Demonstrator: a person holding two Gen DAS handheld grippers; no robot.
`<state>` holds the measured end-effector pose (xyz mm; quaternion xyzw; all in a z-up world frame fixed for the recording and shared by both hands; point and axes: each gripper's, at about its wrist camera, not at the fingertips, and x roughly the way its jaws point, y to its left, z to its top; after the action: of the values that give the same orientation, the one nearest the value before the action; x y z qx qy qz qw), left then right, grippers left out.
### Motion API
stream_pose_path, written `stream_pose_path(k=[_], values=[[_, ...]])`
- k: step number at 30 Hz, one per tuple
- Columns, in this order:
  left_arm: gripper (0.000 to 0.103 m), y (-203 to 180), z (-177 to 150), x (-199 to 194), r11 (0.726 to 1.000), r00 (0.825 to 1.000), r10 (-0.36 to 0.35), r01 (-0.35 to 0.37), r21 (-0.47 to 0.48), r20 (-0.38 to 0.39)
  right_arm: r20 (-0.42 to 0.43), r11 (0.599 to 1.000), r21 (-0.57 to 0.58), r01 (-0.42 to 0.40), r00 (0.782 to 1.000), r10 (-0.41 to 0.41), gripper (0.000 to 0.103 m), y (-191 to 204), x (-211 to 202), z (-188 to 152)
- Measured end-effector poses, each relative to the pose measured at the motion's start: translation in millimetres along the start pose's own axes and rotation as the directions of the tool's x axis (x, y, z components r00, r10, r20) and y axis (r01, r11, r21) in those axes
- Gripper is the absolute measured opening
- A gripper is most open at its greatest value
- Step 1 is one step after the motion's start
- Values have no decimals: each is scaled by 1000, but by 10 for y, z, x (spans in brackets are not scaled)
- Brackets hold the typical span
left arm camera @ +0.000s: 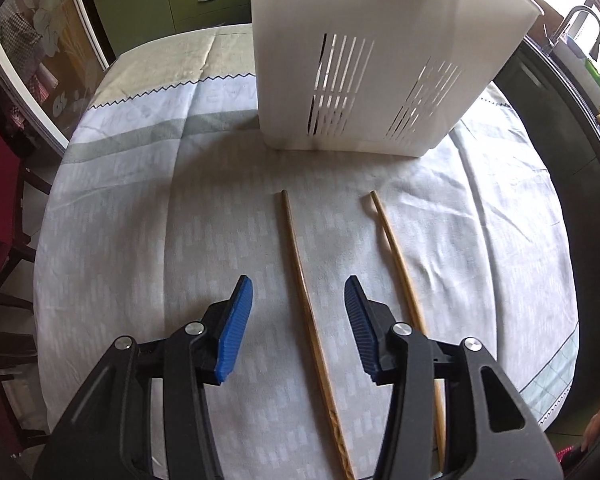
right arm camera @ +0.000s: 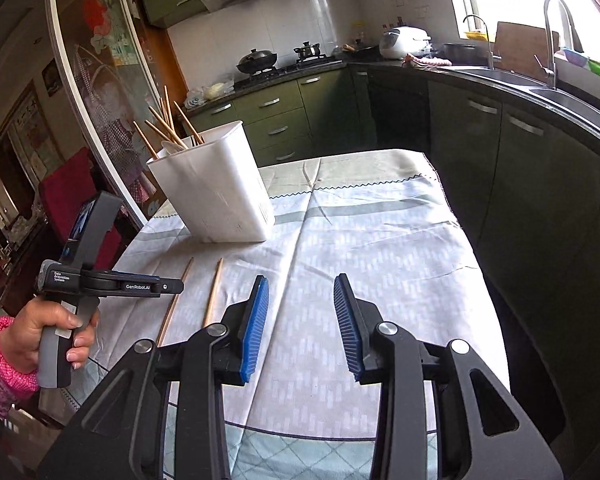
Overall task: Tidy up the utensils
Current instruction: 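Move both open grippers down to the last two chopsticks, then close the left gripper on a chopstick while the right grasps the last one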
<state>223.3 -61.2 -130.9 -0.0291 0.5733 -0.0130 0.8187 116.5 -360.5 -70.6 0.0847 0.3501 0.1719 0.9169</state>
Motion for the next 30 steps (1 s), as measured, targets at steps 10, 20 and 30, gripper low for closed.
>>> stream_pose_path(k=[10, 20, 30], values=[[20, -123, 5, 145, 999, 999, 49, -49, 19, -4, -26, 1000, -12, -9, 1000, 9, 35, 119, 135, 97], [6, -17, -143, 51, 999, 1000, 12, -12, 33, -3, -183, 990, -119, -73, 982, 51, 39, 633, 732, 157], [6, 274, -270, -25, 1000, 1000, 9, -10, 14, 8, -361, 968, -244, -61, 932, -32, 37, 1257, 1708, 44]])
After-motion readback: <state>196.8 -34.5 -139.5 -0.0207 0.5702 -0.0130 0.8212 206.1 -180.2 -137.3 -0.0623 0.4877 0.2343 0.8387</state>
